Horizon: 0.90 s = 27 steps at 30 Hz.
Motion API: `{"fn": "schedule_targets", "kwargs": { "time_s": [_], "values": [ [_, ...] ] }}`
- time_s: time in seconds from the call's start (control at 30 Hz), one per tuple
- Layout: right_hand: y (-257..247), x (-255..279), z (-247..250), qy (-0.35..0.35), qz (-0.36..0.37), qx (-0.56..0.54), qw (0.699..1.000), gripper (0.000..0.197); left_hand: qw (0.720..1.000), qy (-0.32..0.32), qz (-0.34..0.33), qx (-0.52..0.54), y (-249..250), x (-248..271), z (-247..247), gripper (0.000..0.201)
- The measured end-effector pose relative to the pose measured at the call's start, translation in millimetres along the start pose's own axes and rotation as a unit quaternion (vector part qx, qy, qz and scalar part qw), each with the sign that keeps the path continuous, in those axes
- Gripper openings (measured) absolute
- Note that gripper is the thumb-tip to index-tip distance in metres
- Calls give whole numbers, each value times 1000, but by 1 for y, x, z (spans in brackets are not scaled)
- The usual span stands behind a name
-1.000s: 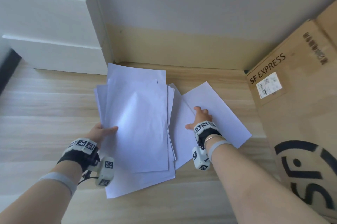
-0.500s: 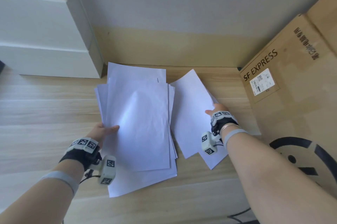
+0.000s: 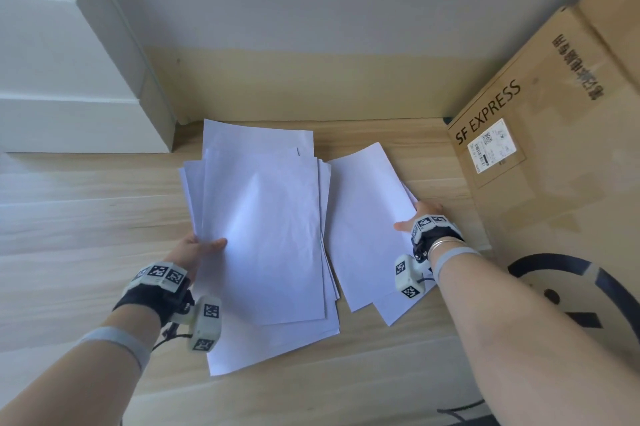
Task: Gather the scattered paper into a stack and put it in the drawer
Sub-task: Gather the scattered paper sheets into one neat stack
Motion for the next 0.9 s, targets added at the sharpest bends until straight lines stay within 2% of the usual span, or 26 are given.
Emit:
{"fn": "schedule_targets", "kwargs": {
  "time_s": [0.13, 0.3, 0.5, 0.53, 0.6, 0.7, 0.77, 0.9],
  "values": [
    [3, 4, -3, 34, 33, -115, 992, 72, 1000, -4, -2, 3, 1, -2, -6, 9],
    [5, 15, 10, 37, 88, -130, 987, 49, 1000, 14, -2, -4, -2, -7, -1, 6],
    [31, 23, 50, 155, 94, -253, 950, 15, 999, 50, 2, 0, -3, -11, -1, 16],
    [33, 24, 55, 157, 87, -268, 947, 19, 999, 52, 4, -2, -2, -11, -2, 16],
    [28, 32, 60, 146, 91, -285, 943, 30, 998, 58, 7, -7, -1, -13, -2, 16],
    [6, 36, 45, 96, 116, -302, 941, 16, 998, 67, 7, -20, 1, -15, -3, 13],
    [-17, 37, 21, 53, 131, -291, 946, 26, 996, 78, 7, -39, 3, -14, -5, 13],
    [-62, 48, -33, -49, 143, -242, 958, 38, 991, 104, 15, -79, 7, -13, -5, 31]
  ]
}}
Point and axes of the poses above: each hand's wrist, its own x-axis away from the middle knuckle, its own z-axis out of the back of the hand, y = z × x, the point moved 4 cm from there along -x, towards the middle knuckle, and after that the axes turned 9 degrees about z, right-handed, at the moved point
